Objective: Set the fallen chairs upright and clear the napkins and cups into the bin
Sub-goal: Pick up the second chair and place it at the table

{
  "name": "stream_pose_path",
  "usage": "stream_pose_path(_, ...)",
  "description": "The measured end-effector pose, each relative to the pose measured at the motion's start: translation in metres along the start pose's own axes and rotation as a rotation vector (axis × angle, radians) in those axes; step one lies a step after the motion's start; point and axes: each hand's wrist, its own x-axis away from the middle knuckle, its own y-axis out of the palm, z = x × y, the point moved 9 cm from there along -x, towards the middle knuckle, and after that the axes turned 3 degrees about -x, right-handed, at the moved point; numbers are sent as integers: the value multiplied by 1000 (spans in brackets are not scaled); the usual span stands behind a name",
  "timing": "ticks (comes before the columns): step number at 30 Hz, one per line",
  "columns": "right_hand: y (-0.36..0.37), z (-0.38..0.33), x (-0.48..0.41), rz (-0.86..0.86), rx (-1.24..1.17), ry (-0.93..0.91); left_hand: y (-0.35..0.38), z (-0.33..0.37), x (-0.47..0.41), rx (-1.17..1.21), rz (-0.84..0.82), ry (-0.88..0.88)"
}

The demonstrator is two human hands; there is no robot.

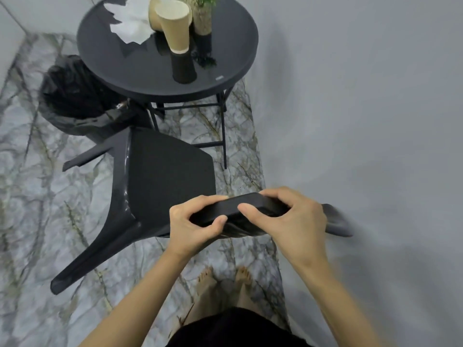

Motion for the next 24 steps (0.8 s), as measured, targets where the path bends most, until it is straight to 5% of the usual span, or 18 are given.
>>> stream_pose_path(8,-8,-97,29,165,169,-179,-55,27,9,234,139,65)
stream_pose_path(14,19,-137,62,347,372,-317,-76,12,16,370,65,-11)
stream_pose_path(24,120,-172,115,53,430,-439,-163,-19,69,318,3,-89)
